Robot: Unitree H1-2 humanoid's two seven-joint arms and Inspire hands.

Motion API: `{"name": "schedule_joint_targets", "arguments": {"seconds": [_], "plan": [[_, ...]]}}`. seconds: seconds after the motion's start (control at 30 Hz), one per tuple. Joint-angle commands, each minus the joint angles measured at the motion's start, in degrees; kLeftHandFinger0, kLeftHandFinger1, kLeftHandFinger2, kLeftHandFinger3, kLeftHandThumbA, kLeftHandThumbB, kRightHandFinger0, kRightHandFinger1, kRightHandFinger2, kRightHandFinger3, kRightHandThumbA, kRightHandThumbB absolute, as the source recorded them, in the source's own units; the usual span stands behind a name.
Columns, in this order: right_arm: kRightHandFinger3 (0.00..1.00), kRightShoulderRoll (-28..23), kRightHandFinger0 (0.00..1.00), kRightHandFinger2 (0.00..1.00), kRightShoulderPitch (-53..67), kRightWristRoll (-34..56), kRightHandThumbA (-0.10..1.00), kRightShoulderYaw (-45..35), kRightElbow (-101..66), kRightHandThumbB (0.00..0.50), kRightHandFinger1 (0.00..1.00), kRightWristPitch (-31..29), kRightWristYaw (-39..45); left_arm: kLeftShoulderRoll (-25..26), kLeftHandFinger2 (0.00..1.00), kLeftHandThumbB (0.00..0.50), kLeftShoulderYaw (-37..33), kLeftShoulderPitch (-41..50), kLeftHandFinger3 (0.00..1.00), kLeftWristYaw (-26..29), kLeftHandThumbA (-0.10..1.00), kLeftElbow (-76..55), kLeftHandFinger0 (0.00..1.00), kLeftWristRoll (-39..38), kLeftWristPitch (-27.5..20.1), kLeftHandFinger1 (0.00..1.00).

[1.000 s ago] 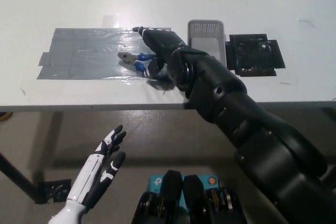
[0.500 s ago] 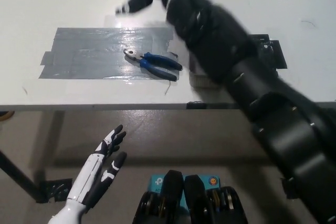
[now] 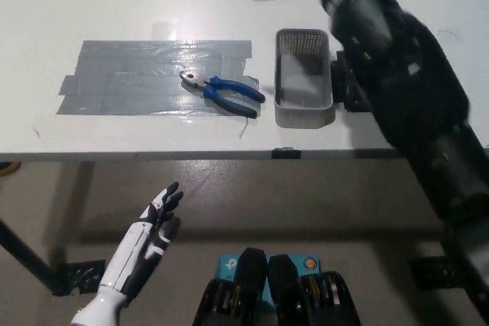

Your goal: The robot picks the blue plier placed on top of the container and places it on the grey area of the table

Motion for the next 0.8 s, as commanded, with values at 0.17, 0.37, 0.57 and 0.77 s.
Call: {"name": "schedule_joint_targets", "arguments": {"seconds": [0.17,0.37,0.57,0.77], "plan": [[1.0,-18.7,1.0,1.0,24.7,31.4,0.91,-17.6,-72.9,0.421,1.0,13.6,4.6,-0.2,1.0,0.081,4.3,-8.5,1.0,1.8,1.0,2.0,1.0,-2.9,-1.6,1.0],[1.0,-16.8,1.0,1.0,36.1,30.6,0.95,-19.1,-79.8,0.453,1.0,14.3,-1.1,-0.5,1.0,0.095,4.2,-8.4,1.0,1.8,1.0,3.1,1.0,-3.1,-2.5,1.0],[1.0,-10.7,1.0,1.0,45.9,29.2,0.98,-16.2,-78.4,0.492,1.0,9.1,-3.6,-0.4,1.0,0.082,4.0,-6.9,1.0,2.1,1.0,3.5,1.0,-2.4,-3.6,1.0],[1.0,-4.0,1.0,1.0,56.8,24.2,1.0,-11.6,-59.3,0.346,1.0,-5.4,-2.9,-0.8,1.0,0.072,4.2,-3.3,1.0,2.1,1.0,2.4,1.0,-2.7,-4.4,1.0]]}}
